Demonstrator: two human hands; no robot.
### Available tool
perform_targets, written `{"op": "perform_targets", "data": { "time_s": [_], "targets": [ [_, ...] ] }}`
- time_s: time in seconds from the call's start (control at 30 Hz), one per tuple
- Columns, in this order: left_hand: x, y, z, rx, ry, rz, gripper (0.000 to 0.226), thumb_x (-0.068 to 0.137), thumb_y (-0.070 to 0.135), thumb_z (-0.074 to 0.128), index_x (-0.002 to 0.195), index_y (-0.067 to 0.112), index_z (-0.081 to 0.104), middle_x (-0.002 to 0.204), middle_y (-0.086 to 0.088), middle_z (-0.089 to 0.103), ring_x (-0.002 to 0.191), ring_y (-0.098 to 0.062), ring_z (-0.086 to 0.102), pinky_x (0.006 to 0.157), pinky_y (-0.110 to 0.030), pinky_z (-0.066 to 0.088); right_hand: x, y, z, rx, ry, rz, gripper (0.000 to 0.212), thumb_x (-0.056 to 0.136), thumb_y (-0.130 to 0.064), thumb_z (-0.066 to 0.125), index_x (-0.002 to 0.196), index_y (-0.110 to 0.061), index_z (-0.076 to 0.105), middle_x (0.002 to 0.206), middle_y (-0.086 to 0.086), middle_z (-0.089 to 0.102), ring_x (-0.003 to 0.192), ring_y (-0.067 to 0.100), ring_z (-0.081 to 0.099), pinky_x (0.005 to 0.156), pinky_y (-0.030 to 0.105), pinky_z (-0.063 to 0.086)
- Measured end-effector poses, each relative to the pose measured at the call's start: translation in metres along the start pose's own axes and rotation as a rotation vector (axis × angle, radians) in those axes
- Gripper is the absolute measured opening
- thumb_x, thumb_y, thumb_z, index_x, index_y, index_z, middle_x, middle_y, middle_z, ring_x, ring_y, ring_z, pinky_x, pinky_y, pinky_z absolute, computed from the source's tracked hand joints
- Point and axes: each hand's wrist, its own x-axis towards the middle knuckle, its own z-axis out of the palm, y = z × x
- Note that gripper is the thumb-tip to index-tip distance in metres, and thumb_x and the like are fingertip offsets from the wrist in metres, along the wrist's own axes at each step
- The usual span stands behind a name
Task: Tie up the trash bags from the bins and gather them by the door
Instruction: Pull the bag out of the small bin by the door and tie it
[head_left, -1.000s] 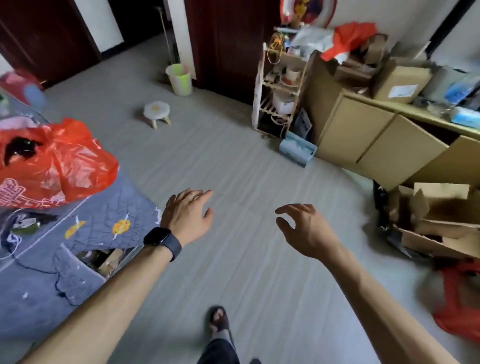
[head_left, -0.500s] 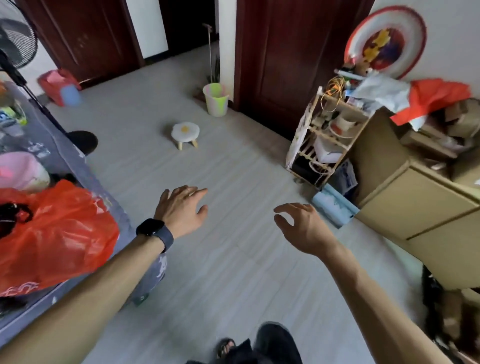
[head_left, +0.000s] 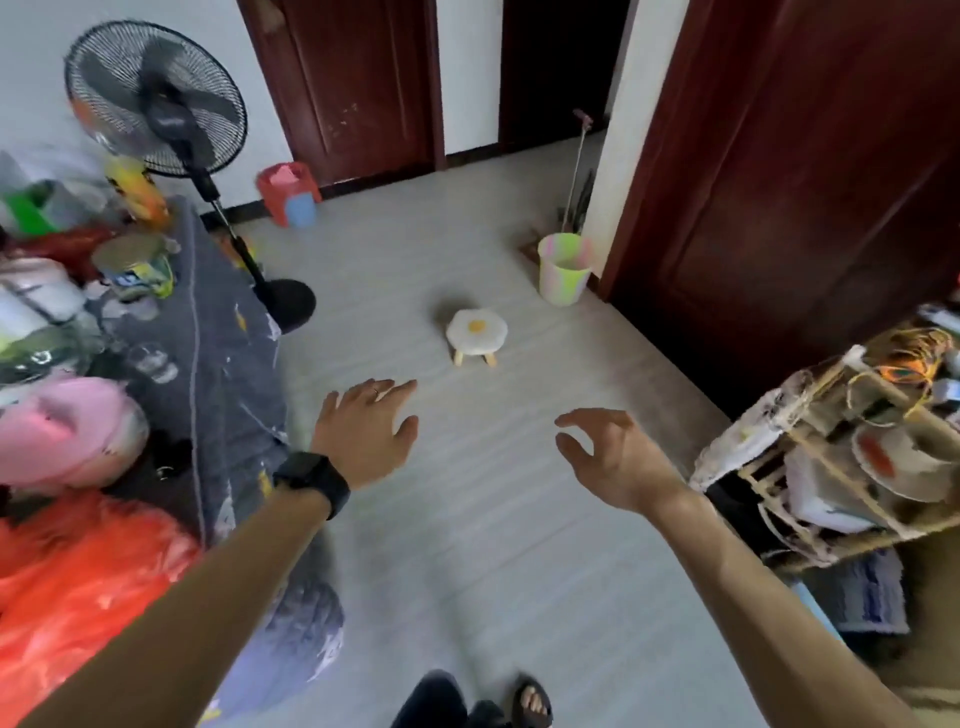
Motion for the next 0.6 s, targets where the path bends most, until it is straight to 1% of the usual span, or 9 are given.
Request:
{"op": "perform_targets", "data": {
  "time_s": [0.07, 0.1, 0.2, 0.23, 0.33, 0.43, 0.53, 0.6],
  "targets": [
    [0.023, -0.011, -0.008, 0.012, 0.019, -0.034, 0.055, 0.097, 0.046, 0.042, 0.15, 0.037, 0.031, 0.155, 0.004, 0.038, 0.145, -0.019, 0.028, 0.116, -0.05, 0.022, 0.043, -0.003, -0.006, -0.007, -0.008, -0.046, 0.031, 0.095, -0.036, 0.057, 0.118, -0.021, 0.07, 0.124, -0.006, 0.069, 0.118, 0.013, 0.062, 0.101, 0.029, 0.049],
    [0.044, -0.022, -0.012, 0.025, 0.019, -0.072, 0.055, 0.097, 0.046, 0.041, 0.151, 0.038, 0.029, 0.156, 0.005, 0.036, 0.146, -0.019, 0.027, 0.117, -0.05, 0.02, 0.078, -0.007, -0.007, -0.021, -0.025, -0.07, 0.03, 0.095, -0.036, 0.057, 0.117, -0.021, 0.07, 0.123, -0.006, 0.069, 0.117, 0.013, 0.063, 0.101, 0.027, 0.048],
    [0.101, -0.048, -0.018, 0.036, 0.015, -0.129, 0.056, 0.098, 0.048, 0.039, 0.152, 0.038, 0.025, 0.157, 0.004, 0.033, 0.146, -0.02, 0.026, 0.118, -0.05, 0.018, 0.162, -0.02, -0.007, -0.056, -0.045, -0.122, 0.029, 0.094, -0.035, 0.059, 0.117, -0.022, 0.071, 0.122, -0.007, 0.069, 0.116, 0.014, 0.062, 0.099, 0.02, 0.042],
    [0.127, -0.061, -0.018, 0.026, 0.011, -0.147, 0.056, 0.098, 0.048, 0.039, 0.151, 0.038, 0.026, 0.157, 0.004, 0.033, 0.145, -0.021, 0.026, 0.118, -0.051, 0.019, 0.195, -0.023, -0.003, -0.06, -0.065, -0.134, 0.029, 0.094, -0.037, 0.059, 0.117, -0.023, 0.07, 0.123, -0.007, 0.069, 0.115, 0.014, 0.062, 0.098, 0.02, 0.042],
    [0.194, -0.093, -0.015, -0.012, 0.01, -0.175, 0.056, 0.097, 0.049, 0.04, 0.151, 0.039, 0.027, 0.156, 0.003, 0.035, 0.145, -0.021, 0.028, 0.117, -0.052, 0.02, 0.274, -0.037, 0.005, -0.032, -0.102, -0.162, 0.029, 0.093, -0.038, 0.06, 0.117, -0.025, 0.069, 0.123, -0.006, 0.069, 0.118, 0.018, 0.06, 0.101, 0.027, 0.045],
    [0.281, -0.132, -0.02, -0.015, -0.01, -0.204, 0.056, 0.097, 0.049, 0.04, 0.15, 0.039, 0.027, 0.156, 0.004, 0.034, 0.146, -0.02, 0.026, 0.118, -0.052, 0.016, 0.376, -0.051, 0.012, -0.016, -0.092, -0.156, 0.026, 0.094, -0.031, 0.06, 0.117, -0.023, 0.069, 0.123, -0.004, 0.069, 0.116, 0.022, 0.059, 0.097, 0.023, 0.039],
    [0.358, -0.169, -0.031, 0.006, -0.05, -0.201, 0.056, 0.097, 0.048, 0.039, 0.151, 0.038, 0.027, 0.157, 0.004, 0.032, 0.146, -0.02, 0.025, 0.119, -0.053, 0.013, 0.456, -0.071, 0.013, -0.013, -0.154, -0.138, 0.028, 0.096, -0.031, 0.056, 0.122, -0.024, 0.066, 0.129, -0.006, 0.065, 0.123, 0.02, 0.052, 0.096, 0.019, 0.032],
    [0.416, -0.192, -0.043, 0.002, -0.08, -0.22, 0.056, 0.097, 0.048, 0.039, 0.151, 0.036, 0.027, 0.157, 0.002, 0.032, 0.146, -0.022, 0.025, 0.119, -0.053, 0.014, 0.517, -0.078, 0.016, 0.008, -0.19, -0.128, 0.029, 0.097, -0.029, 0.054, 0.123, -0.022, 0.065, 0.13, -0.004, 0.063, 0.122, 0.019, 0.051, 0.089, 0.013, 0.028]
  ]
}}
